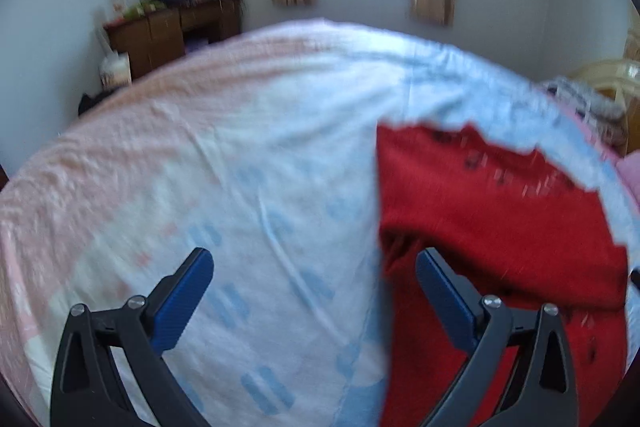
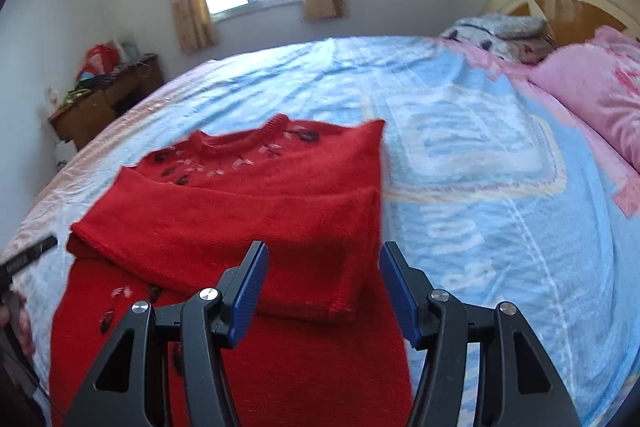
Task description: Fold small clothes
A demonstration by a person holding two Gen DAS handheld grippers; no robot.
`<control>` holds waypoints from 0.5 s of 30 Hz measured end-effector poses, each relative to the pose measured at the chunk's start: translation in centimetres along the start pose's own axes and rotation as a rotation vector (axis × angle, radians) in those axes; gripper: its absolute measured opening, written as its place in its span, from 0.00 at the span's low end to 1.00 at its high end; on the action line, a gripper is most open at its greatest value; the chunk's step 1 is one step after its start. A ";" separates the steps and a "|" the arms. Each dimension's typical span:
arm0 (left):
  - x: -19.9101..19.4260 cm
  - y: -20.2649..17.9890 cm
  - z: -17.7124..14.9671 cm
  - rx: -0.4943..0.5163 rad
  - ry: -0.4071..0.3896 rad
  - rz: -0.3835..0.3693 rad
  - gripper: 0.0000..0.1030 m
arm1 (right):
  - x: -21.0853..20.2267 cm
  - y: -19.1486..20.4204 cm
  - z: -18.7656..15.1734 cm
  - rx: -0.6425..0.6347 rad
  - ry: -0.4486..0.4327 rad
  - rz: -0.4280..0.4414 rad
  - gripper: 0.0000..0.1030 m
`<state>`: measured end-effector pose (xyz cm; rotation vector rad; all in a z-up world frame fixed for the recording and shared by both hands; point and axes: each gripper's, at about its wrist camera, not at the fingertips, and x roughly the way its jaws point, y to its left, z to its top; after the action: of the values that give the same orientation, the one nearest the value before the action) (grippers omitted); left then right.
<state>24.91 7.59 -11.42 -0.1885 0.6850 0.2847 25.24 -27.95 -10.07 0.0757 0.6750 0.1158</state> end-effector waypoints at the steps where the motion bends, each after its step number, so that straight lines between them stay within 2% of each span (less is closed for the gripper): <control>1: 0.0 -0.3 0.5 0.003 -0.020 -0.004 1.00 | 0.1 0.6 0.1 -0.022 0.000 0.023 0.57; 4: 2.2 -2.1 1.5 0.064 -0.005 0.023 1.00 | 0.7 1.4 0.1 -0.031 0.020 0.080 0.57; 8: 5.7 -3.1 0.1 0.131 0.119 0.037 1.00 | 3.7 0.6 -0.8 0.000 0.149 0.057 0.57; 12: 5.0 -2.6 -0.3 0.124 0.115 0.021 1.00 | 3.6 0.5 -1.5 -0.061 0.130 0.066 0.57; 15: 4.1 -2.7 -0.9 0.139 0.113 0.018 1.00 | 2.9 0.7 -1.5 -0.055 0.126 0.057 0.57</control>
<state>28.27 5.57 -14.52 -0.0658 0.8164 0.2440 26.52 -26.87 -12.93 0.0349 0.7953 0.1954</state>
